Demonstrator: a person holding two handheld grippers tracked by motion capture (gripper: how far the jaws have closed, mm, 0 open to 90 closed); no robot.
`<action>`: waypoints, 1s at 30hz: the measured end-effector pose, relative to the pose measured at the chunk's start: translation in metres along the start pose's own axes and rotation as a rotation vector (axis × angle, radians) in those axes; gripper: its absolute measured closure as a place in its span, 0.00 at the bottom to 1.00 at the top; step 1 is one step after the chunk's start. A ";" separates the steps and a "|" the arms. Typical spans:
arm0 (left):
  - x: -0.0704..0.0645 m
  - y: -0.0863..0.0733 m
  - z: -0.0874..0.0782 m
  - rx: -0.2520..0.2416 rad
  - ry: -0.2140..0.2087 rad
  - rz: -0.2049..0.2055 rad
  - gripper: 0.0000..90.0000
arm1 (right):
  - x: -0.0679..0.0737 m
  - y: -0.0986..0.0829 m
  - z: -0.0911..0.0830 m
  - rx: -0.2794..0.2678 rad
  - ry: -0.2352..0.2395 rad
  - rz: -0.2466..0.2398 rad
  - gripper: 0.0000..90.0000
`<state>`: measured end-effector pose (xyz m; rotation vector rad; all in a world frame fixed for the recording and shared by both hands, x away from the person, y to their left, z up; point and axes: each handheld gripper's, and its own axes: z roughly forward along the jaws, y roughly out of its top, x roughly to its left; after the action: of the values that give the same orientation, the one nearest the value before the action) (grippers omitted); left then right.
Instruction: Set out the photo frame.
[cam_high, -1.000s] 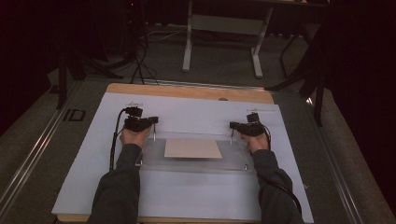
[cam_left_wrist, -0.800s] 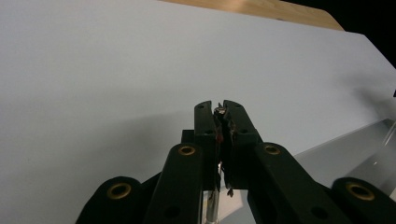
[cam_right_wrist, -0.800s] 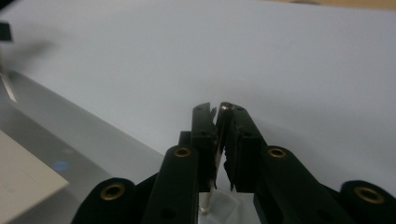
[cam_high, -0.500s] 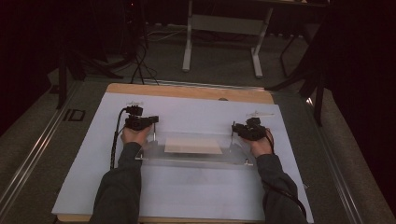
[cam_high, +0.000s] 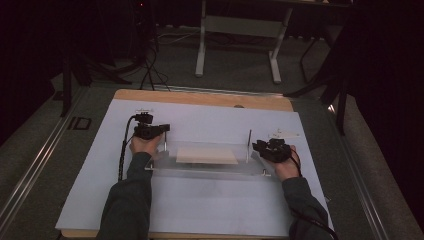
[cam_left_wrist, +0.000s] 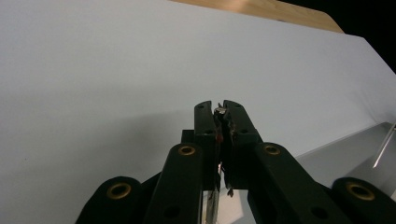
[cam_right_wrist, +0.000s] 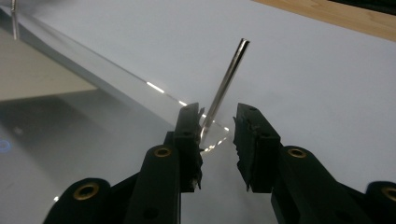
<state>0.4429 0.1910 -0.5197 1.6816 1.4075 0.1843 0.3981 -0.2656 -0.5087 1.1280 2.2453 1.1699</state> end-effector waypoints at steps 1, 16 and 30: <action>0.000 0.000 0.000 0.000 0.000 0.000 0.95 | 0.000 0.000 0.000 0.000 0.000 0.000 0.78; 0.001 0.001 0.001 0.004 -0.002 -0.010 0.95 | 0.003 -0.014 -0.016 -0.018 -0.006 -0.024 0.78; 0.001 0.001 0.001 0.008 -0.004 -0.017 0.95 | 0.010 -0.024 -0.012 0.015 0.039 -0.078 0.69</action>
<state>0.4450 0.1915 -0.5201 1.6754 1.4205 0.1652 0.3732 -0.2721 -0.5210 1.0217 2.3093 1.1547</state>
